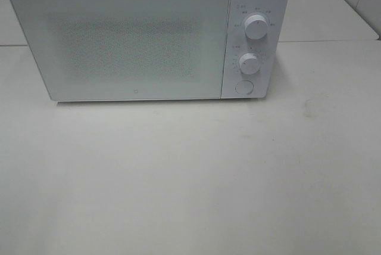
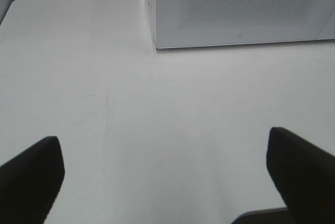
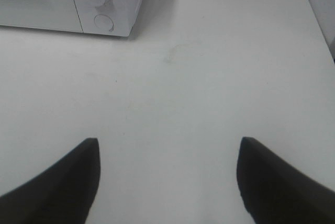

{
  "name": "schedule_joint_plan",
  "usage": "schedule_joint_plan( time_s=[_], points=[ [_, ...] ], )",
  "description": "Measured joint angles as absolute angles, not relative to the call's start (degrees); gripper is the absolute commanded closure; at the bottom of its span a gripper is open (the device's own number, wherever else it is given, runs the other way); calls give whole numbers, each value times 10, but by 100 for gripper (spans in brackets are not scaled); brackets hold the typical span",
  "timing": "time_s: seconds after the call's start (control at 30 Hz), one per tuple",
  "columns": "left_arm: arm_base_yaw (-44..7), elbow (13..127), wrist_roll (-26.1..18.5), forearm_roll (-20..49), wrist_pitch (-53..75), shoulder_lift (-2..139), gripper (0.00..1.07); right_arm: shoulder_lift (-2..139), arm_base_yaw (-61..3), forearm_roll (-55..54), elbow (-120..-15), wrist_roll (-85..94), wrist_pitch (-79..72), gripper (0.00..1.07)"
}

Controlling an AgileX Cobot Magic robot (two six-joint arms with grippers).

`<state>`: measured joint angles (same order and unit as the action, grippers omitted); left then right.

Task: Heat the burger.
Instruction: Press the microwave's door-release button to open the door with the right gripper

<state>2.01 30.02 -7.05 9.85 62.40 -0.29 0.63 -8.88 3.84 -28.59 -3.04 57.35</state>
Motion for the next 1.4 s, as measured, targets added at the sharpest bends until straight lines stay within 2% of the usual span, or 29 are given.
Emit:
schedule_joint_plan(
  time_s=[0.7, 1.4],
  points=[
    [20, 300, -70, 99, 624, -3, 7, -2, -85, 39, -291, -30, 570, 37],
    [20, 300, -70, 99, 624, -3, 7, 229, -85, 41, -273, -30, 290, 37]
  ],
)
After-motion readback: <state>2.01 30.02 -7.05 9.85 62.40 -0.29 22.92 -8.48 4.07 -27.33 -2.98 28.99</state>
